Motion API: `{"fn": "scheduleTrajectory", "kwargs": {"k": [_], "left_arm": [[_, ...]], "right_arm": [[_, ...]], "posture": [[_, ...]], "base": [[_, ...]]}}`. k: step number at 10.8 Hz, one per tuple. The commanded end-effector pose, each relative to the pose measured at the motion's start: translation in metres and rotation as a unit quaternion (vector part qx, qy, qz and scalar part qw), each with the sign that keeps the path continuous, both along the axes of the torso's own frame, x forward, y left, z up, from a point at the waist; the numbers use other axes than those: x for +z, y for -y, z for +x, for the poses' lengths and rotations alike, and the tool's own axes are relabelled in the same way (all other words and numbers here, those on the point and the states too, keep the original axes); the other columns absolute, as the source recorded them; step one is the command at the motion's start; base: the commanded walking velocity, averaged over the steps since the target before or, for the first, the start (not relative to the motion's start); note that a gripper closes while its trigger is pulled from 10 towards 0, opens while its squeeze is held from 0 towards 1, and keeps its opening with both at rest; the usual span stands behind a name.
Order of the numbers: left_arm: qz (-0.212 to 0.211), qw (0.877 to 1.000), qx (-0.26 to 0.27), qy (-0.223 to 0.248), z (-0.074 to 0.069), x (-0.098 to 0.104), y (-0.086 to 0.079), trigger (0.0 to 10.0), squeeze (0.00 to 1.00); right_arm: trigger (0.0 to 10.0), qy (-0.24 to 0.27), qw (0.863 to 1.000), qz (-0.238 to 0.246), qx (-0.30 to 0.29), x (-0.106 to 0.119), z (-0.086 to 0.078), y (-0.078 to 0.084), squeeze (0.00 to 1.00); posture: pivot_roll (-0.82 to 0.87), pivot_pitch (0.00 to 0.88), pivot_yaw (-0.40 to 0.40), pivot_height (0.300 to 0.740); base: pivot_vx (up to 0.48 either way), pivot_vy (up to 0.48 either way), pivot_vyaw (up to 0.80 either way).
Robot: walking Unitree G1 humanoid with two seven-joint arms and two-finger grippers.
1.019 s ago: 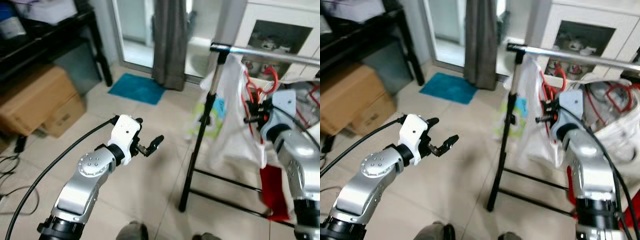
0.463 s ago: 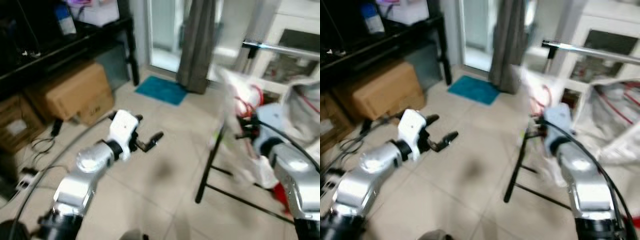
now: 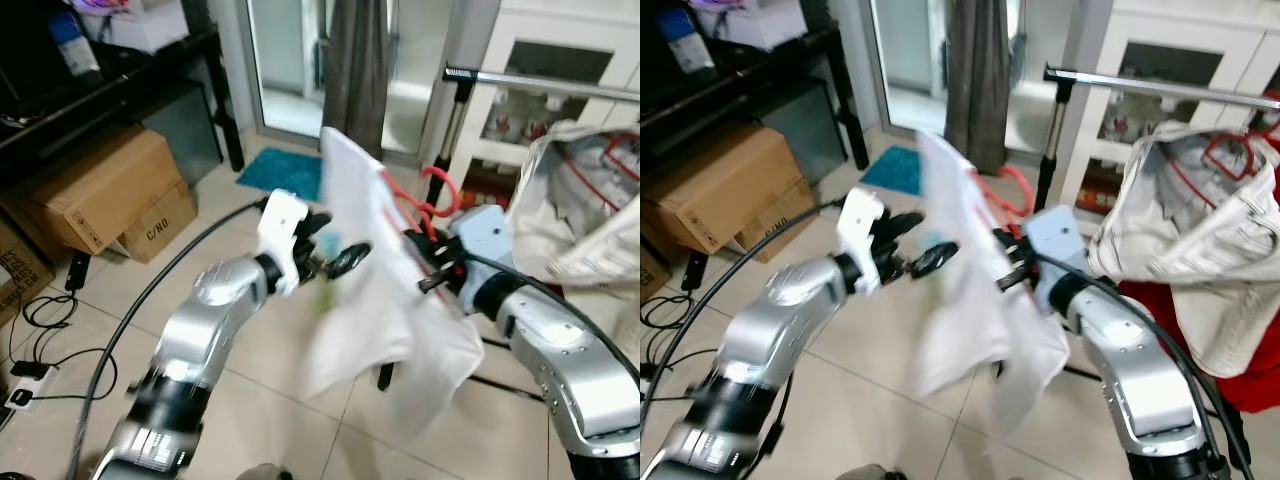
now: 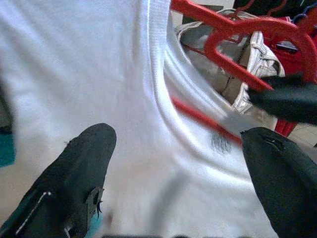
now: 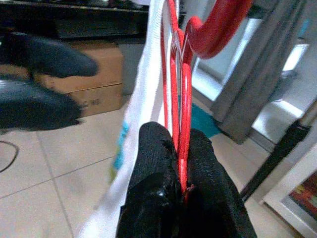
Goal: Hang hanger
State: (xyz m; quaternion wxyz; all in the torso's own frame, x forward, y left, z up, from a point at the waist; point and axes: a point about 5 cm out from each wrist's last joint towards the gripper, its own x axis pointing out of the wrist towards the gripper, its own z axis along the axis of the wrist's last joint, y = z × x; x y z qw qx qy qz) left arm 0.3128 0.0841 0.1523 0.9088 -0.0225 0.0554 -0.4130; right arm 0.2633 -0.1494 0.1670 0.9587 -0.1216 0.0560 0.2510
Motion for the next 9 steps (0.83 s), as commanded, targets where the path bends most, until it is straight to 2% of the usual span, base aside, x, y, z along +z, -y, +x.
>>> {"fn": "scheduleTrajectory", "kwargs": {"k": [1,2,3,4,9], "left_arm": [[0.005,1.0,0.015,0.001,0.005,-0.001,-0.006,10.0,0.0],[0.012,1.0,0.021,0.012,0.012,0.0,-0.006,7.8,0.0],[0.017,0.999,0.041,0.02,0.02,0.001,-0.008,0.0,0.0],[0.017,0.998,0.047,0.037,0.022,0.004,-0.008,0.0,0.0],[0.006,0.998,0.044,0.043,0.025,0.0,-0.005,0.0,0.0]], "right_arm": [[0.0,0.021,1.0,-0.001,0.019,0.011,-0.002,-0.006,0.0],[0.0,0.024,0.999,0.002,0.044,0.014,-0.007,-0.013,0.0],[0.0,0.023,0.998,0.0,0.057,0.014,-0.01,-0.017,0.0],[0.0,0.022,0.998,0.0,0.059,0.013,-0.011,-0.019,0.0],[0.0,0.019,0.997,0.002,0.07,0.015,-0.013,-0.022,0.0]], "posture": [[-0.07,0.0,0.065,0.74],[-0.07,0.0,0.068,0.74],[-0.08,0.0,0.073,0.74],[-0.08,0.0,0.074,0.74],[-0.08,0.0,0.067,0.74]], "base": [[0.0,0.0,0.0],[0.0,0.0,0.0],[0.0,0.0,0.0],[0.0,0.0,0.0],[0.0,0.0,0.0]]}}
